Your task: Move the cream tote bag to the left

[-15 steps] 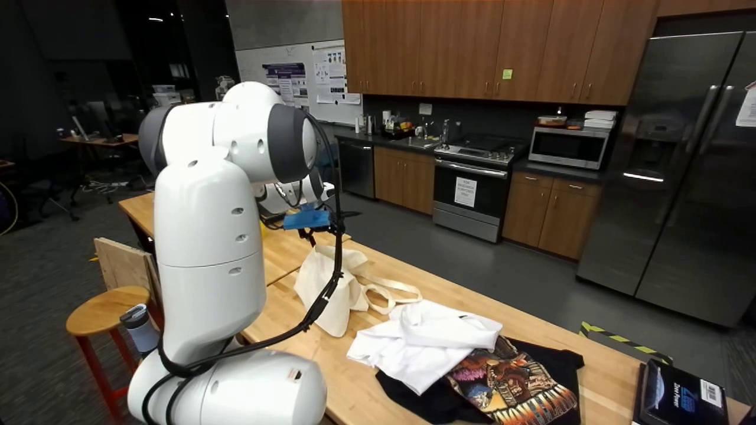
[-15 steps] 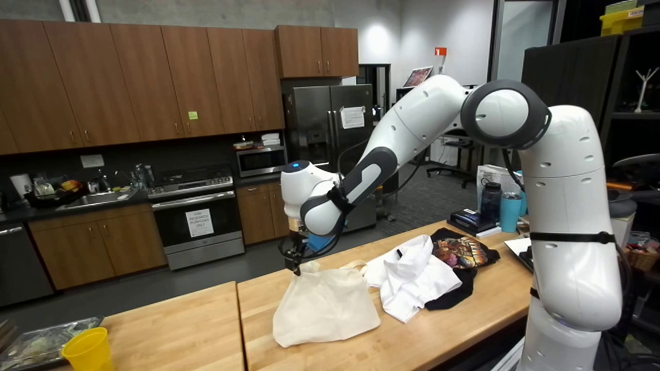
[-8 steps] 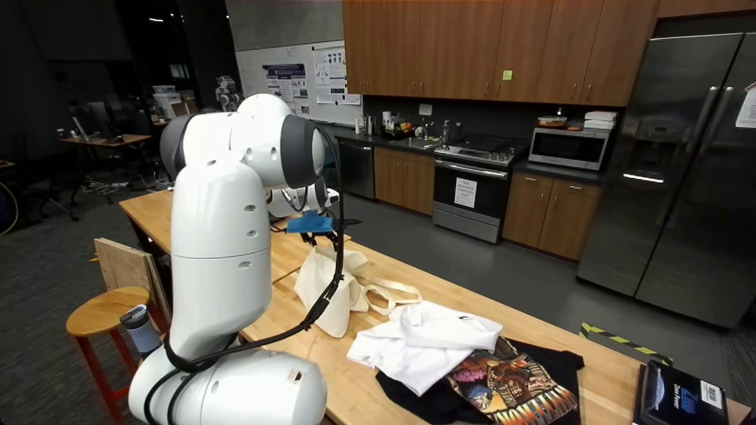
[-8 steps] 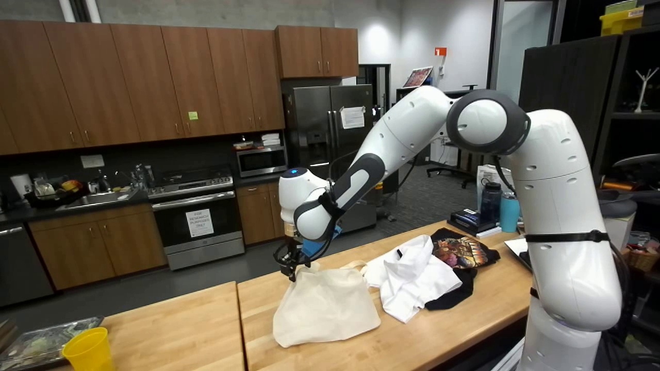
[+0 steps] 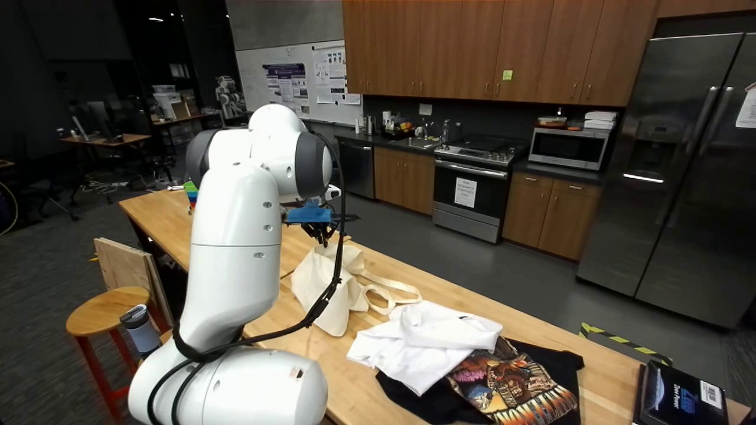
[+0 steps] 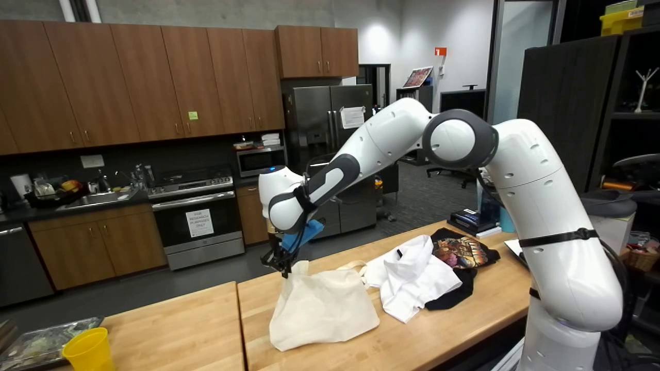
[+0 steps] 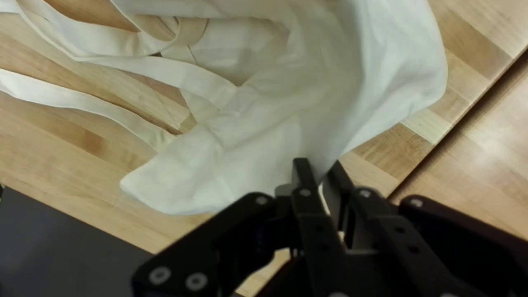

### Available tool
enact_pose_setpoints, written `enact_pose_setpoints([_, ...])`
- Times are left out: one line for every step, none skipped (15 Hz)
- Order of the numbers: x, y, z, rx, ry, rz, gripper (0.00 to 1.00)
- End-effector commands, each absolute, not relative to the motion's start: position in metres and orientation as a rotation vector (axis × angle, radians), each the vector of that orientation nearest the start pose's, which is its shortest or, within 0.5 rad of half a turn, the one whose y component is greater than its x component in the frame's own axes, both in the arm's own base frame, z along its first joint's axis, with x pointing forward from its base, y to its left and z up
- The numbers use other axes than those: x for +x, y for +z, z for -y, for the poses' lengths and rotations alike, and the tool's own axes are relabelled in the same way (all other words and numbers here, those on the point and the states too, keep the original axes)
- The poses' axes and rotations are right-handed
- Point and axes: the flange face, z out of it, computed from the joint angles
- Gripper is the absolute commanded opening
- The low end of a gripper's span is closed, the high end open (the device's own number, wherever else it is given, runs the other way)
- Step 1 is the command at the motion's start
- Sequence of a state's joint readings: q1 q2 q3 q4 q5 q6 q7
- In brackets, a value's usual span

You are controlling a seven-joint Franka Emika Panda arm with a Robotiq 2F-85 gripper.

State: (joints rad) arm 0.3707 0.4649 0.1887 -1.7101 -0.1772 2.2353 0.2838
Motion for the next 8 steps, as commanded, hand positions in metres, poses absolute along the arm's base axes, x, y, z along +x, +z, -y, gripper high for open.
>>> enact_pose_setpoints([0.599, 0.36, -0.373, -3.114, -0.141, 0.63, 0.0])
enact_pose_setpoints([0.602, 0.367, -0.381, -3.111, -0.154, 0.645, 0.0])
enact_pose_setpoints([0.605, 0.375, -0.39, -3.103, -0.18, 0.651, 0.0])
enact_pose_setpoints([0.608, 0.383, -0.398, -3.106, -0.197, 0.669, 0.0])
enact_pose_setpoints([0.61, 0.389, -0.405, -3.107, -0.205, 0.693, 0.0])
enact_pose_setpoints([0.612, 0.396, -0.412, -3.106, -0.233, 0.72, 0.0])
enact_pose_setpoints([0.614, 0.404, -0.419, -3.114, -0.257, 0.738, 0.0])
enact_pose_setpoints([0.618, 0.413, -0.425, -3.119, -0.291, 0.761, 0.0])
